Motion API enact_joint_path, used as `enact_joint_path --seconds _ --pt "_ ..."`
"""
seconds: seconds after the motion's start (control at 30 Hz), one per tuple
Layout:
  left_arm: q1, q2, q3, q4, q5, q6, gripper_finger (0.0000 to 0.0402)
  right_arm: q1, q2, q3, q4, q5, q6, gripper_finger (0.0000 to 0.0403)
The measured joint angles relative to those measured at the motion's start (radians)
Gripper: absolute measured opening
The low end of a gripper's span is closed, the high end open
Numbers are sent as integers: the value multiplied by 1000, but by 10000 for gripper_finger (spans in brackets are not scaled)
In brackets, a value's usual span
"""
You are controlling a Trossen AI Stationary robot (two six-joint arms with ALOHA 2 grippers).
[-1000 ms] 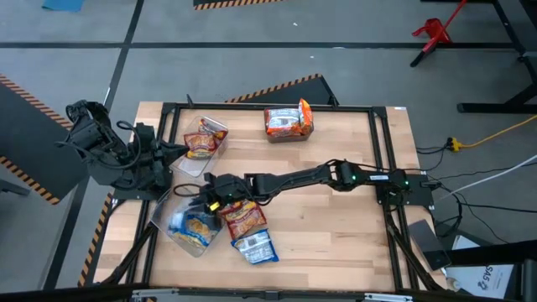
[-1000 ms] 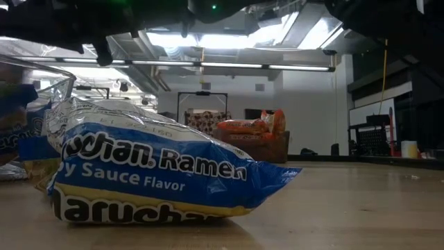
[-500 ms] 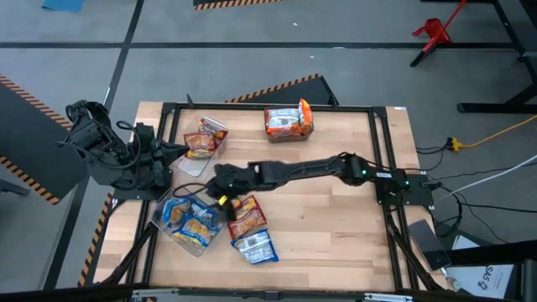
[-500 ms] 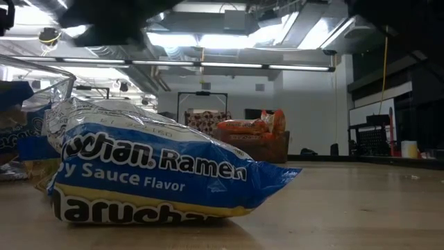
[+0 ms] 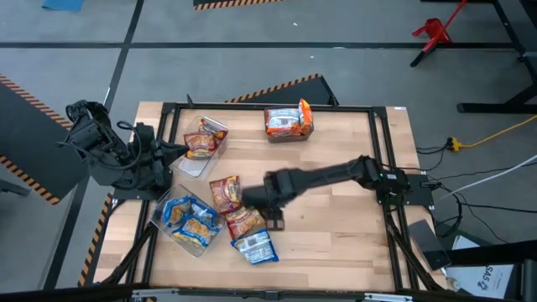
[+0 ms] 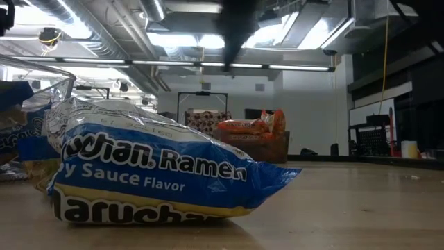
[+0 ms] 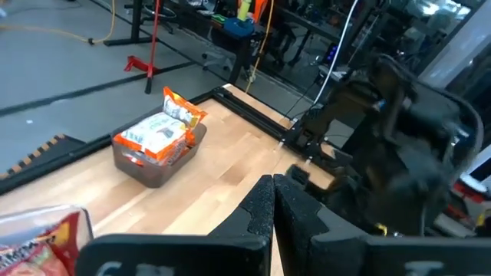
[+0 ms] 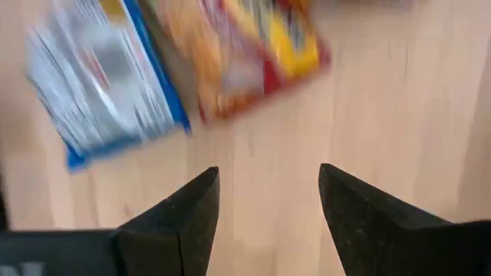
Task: Sort Maruchan noodles
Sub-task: Put the blue noodle pack into the bottom transparent bin
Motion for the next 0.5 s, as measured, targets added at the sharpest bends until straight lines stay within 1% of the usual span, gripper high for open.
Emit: enact_joint_path --seconds 0.07,0.13,0.27,0.4,0.5 --pt "0 0 0 0 0 -28 0 35 -1 -30 -73 34 75 208" --pt "0 1 0 6 9 -55 0 73 -6 -71 -129 45 143 208" --pt "0 2 0 23 72 -81 0 157 -59 -203 -75 63 303 209" --pt "0 2 0 40 132 -74 0 229 -120 -381 98 61 545 210" --pt "0 2 0 39 162 -66 0 260 -156 -517 303 54 736 210"
